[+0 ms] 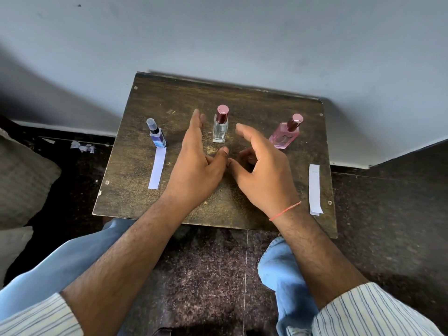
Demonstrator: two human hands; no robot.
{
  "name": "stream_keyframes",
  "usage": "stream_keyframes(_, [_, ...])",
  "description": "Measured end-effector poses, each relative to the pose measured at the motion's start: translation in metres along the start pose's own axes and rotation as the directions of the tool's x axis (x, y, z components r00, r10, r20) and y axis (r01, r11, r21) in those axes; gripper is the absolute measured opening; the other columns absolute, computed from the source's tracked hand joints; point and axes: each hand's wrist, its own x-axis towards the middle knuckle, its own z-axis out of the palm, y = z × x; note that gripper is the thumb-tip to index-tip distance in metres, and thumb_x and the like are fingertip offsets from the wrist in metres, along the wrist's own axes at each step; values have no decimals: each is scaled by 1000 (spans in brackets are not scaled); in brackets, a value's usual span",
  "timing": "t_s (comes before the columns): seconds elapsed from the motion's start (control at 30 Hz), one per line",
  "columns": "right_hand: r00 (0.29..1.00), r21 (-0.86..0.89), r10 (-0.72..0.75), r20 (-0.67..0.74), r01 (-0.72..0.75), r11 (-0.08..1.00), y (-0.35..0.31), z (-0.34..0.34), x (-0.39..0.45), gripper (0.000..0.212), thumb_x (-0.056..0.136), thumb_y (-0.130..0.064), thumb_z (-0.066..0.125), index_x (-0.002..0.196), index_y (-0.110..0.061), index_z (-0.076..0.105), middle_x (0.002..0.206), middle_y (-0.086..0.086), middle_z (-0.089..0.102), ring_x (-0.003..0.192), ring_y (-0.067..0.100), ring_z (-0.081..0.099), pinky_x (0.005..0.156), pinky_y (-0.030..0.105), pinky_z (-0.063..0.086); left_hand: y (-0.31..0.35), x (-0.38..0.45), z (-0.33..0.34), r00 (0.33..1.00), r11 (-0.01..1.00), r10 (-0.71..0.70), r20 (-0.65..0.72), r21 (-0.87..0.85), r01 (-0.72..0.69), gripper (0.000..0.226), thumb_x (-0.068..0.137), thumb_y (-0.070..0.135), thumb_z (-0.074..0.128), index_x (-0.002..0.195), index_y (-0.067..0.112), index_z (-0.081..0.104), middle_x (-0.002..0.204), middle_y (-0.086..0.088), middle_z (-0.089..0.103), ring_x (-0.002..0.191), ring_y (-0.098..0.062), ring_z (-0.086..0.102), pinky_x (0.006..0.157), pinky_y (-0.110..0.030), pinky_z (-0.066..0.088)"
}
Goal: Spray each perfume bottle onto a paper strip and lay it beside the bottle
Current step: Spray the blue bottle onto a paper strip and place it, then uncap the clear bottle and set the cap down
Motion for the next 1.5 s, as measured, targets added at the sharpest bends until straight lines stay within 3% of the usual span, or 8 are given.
stream_keyframes(0.27, [994, 81, -6, 113, -4, 997, -5, -1, -1, 83, 91, -12, 79, 164, -28, 42, 145, -6, 70, 116, 20, 73, 99, 46, 60, 0, 5, 1, 997, 992, 74, 18, 102, -76, 78, 106, 16, 62, 170, 34, 22, 160, 10, 50, 68, -4, 55, 64, -20, 51])
stream_keyframes(0.5, [997, 63, -61, 37, 58, 996, -3, -2, 0, 64, 94, -15, 75, 155, -24, 56, 116, -12, 79, 82, 19, 72, 81, 44, 61, -4, 7, -8, 991, 974, 124, -42, 197, -113, 40, 103, 27, 70, 141, 31, 61, 126, 10, 70, 72, -4, 48, 59, -17, 40])
stream_keyframes(0.7, [990, 87, -121, -67, 126, 988, -8, -7, 3, 45, 95, -14, 75, 140, -18, 70, 109, -7, 76, 78, 10, 63, 75, 31, 58, -1, -1, -19, 989, 960, 145, -40, 247, -131, 34, 96, 31, 80, 129, 32, 71, 112, 17, 71, 53, -2, 52, 51, -11, 40])
stream_keyframes(0.83, [983, 100, -164, -78, 172, 980, -12, -7, 5, 37, 96, -26, 81, 131, -15, 77, 109, -3, 75, 83, -7, 57, 74, 19, 50, 1, -10, -26, 988, 959, 150, -29, 246, -139, 32, 94, 16, 80, 123, 27, 76, 70, 26, 57, 46, 1, 51, 47, -8, 38])
stream_keyframes(1.0, [978, 76, -193, -84, 199, 977, -16, -2, 5, 23, 94, -27, 85, 113, -14, 83, 104, -3, 73, 80, -7, 56, 73, 8, 38, 2, -16, -37, 979, 933, 201, 28, 299, -200, 34, 93, 19, 82, 123, 33, 77, 86, 29, 68, 51, -4, 53, 50, -9, 39])
stream_keyframes(1.2, [981, 224, -155, -117, 178, 958, -23, 1, 11, 16, 97, -22, 82, 111, -14, 81, 109, -3, 74, 83, 17, 68, 51, 35, 53, -2, -18, -46, 972, 927, 231, 43, 293, -233, 31, 87, 32, 87, 117, 32, 77, 75, 48, 60, 49, -5, 50, 49, -9, 35])
stream_keyframes(1.33, [989, 384, 43, -138, 13, 923, -16, 5, 17, 20, 99, -19, 79, 119, -16, 78, 118, -4, 81, 98, 15, 76, 73, 52, 67, -7, -19, -50, 970, 924, 236, 66, 295, -245, 28, 86, 34, 90, 111, 29, 79, 77, 48, 61, 51, 0, 52, 52, -6, 36])
stream_keyframes(1.5, [985, 165, 32, -167, -4, 986, -5, 4, 27, 23, 97, -19, 80, 120, -17, 81, 111, -8, 80, 93, 9, 76, 91, 27, 61, -9, -20, -59, 970, 916, 222, 97, 321, -242, 32, 86, 39, 89, 115, 33, 79, 81, 46, 62, 57, -1, 57, 55, -6, 40])
